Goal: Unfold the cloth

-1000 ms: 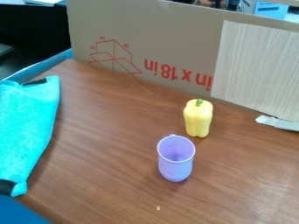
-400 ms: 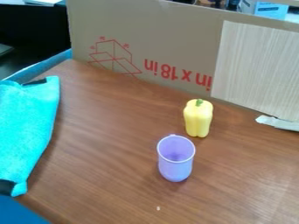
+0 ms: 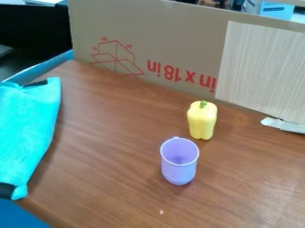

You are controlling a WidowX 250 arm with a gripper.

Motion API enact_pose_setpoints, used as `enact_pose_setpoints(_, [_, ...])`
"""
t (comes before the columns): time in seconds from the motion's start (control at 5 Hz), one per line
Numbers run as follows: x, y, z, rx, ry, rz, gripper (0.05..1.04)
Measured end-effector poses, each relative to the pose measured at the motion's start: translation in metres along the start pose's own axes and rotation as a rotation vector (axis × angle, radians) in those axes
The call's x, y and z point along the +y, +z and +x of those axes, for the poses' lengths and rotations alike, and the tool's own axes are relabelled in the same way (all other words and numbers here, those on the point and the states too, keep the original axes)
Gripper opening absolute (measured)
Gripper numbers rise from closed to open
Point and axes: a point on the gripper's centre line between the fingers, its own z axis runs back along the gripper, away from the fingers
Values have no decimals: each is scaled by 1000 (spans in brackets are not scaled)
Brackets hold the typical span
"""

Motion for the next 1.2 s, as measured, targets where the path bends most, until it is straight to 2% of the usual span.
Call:
enact_pose_setpoints(0.2, [-3,-15,-6,49,4,-1,999])
enact_pose_setpoints(0.4, [-7,-23,-1,73,-6,12,991])
enact_pose_setpoints(0.6, [-4,-25,-2,91,3,28,920])
enact_pose_setpoints(1.0, [-4,-26,0,79,5,16,336])
enact_pose_setpoints(1.2, [-8,-25,-1,64,-2,-23,144])
